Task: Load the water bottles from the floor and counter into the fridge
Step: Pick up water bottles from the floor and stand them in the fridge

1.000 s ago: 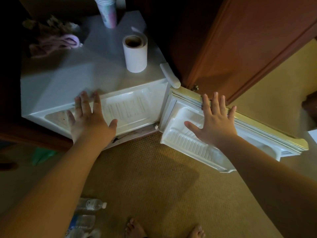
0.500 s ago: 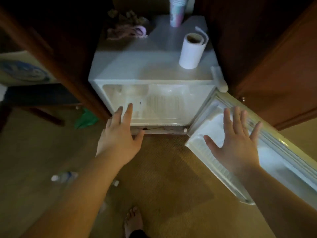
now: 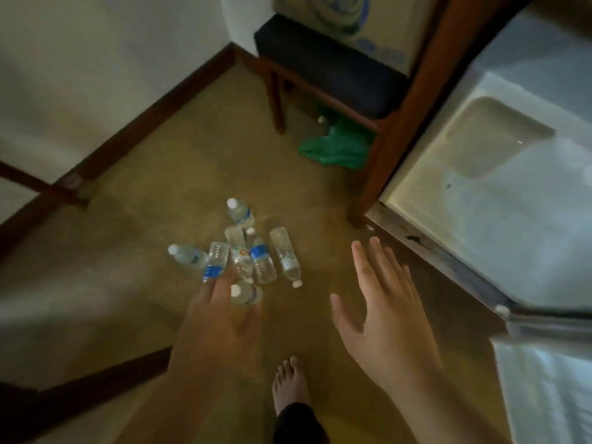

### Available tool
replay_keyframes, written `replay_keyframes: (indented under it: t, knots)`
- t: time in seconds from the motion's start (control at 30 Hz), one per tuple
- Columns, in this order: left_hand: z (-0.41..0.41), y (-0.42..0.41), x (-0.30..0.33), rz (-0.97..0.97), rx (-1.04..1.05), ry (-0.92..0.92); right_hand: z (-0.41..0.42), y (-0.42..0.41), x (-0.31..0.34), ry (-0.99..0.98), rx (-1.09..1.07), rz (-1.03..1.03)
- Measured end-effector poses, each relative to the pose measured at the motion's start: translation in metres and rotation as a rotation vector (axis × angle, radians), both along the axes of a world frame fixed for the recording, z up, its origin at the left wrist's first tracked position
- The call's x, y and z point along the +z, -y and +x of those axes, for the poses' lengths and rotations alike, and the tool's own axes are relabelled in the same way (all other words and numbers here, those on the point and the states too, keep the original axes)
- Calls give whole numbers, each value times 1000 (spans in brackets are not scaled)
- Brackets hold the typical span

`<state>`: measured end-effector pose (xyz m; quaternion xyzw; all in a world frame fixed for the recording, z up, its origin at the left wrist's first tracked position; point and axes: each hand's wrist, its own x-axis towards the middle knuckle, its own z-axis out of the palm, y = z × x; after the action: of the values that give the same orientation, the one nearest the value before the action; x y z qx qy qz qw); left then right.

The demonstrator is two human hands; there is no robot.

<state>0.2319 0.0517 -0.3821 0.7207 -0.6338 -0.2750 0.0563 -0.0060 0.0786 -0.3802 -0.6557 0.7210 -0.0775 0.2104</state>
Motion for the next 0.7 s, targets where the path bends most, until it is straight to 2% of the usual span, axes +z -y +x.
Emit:
replay_keyframes:
  t: [0.17, 0.27, 0.43, 0.6, 0.7]
  knots:
    - [28, 29, -68, -24, 44, 20, 44, 56, -77, 39, 144, 95]
    - [41, 45, -111, 55, 106, 39, 63, 71, -124, 43, 173, 251]
    - [59, 59, -177, 241, 42, 101, 82, 80, -208, -64, 202, 424]
    - [84, 65, -237, 280, -82, 144, 102, 96, -302, -116, 142, 479]
    - [93, 69, -263, 284, -163, 185, 114, 109, -353, -16, -22, 546]
